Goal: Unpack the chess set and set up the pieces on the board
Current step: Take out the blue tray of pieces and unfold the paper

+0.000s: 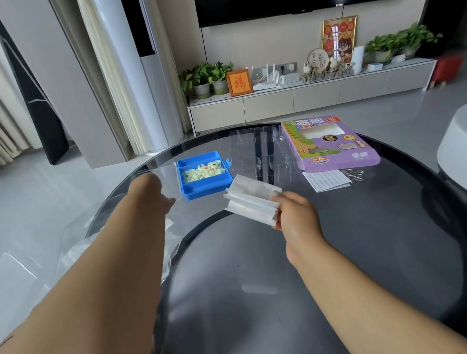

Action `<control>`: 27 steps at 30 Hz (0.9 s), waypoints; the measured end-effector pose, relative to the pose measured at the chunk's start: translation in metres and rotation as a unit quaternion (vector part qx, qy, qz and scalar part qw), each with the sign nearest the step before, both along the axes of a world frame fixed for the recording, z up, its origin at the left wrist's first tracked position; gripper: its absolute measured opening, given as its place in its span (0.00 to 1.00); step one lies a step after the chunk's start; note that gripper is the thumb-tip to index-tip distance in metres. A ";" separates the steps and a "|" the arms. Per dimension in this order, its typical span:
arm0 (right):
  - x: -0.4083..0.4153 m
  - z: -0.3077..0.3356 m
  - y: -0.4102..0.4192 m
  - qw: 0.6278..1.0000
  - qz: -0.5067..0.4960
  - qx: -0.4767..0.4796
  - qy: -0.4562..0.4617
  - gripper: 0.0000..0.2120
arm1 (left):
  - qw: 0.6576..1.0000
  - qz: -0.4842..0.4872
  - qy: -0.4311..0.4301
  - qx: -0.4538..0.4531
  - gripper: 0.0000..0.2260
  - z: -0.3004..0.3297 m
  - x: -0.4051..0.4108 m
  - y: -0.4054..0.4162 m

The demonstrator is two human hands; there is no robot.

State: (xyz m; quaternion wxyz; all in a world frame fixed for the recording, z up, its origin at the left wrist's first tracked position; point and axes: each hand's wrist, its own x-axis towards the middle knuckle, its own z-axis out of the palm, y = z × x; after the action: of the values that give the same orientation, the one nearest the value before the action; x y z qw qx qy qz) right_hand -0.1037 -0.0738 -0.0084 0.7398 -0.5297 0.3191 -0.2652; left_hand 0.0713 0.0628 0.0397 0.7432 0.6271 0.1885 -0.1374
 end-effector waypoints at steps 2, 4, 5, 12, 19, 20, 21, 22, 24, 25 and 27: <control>-0.004 0.002 0.000 0.999 0.002 -0.039 0.014 0.07 | 0.998 -0.047 0.031 -0.008 0.15 0.007 -0.017 -0.002; -0.008 0.004 -0.002 0.998 -0.002 -0.065 0.024 0.08 | 0.990 -0.136 -0.025 0.019 0.10 0.012 -0.043 -0.006; -0.010 0.006 -0.002 0.997 -0.005 -0.075 0.028 0.09 | 0.980 -0.184 -0.077 0.026 0.10 0.013 -0.057 -0.007; -0.037 0.020 -0.009 0.994 0.012 -0.098 0.054 0.12 | 0.821 -0.463 -0.331 0.042 0.16 0.013 -0.121 0.011; -0.057 0.029 -0.011 0.987 0.091 -0.053 0.120 0.09 | 0.769 -0.408 -0.446 0.208 0.06 0.024 -0.140 0.010; -0.059 0.030 -0.011 0.986 0.101 -0.055 0.119 0.10 | 0.784 -0.385 -0.443 0.203 0.05 0.025 -0.143 0.008; -0.063 0.031 -0.010 0.986 0.102 -0.058 0.116 0.13 | 0.804 -0.360 -0.432 0.194 0.05 0.024 -0.145 0.007; -0.065 0.032 -0.011 0.988 0.092 -0.061 0.109 0.17 | 0.828 -0.333 -0.414 0.177 0.06 0.023 -0.146 0.006; -0.070 0.036 -0.013 0.992 0.059 -0.081 0.075 0.21 | 0.866 -0.286 -0.385 0.138 0.09 0.022 -0.146 0.006; -0.072 0.039 -0.013 0.993 0.048 -0.098 0.047 0.21 | 0.879 -0.270 -0.374 0.121 0.12 0.021 -0.145 0.007; -0.075 0.046 -0.011 0.990 0.046 -0.136 -0.015 0.18 | 0.899 -0.247 -0.350 0.091 0.17 0.021 -0.144 0.007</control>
State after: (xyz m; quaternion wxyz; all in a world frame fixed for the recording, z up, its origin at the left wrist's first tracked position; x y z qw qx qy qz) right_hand -0.1789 -0.0853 0.0371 0.6775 -0.6352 0.2438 -0.2795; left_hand -0.0729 0.0701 0.0603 0.6431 0.7260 -0.2332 -0.0710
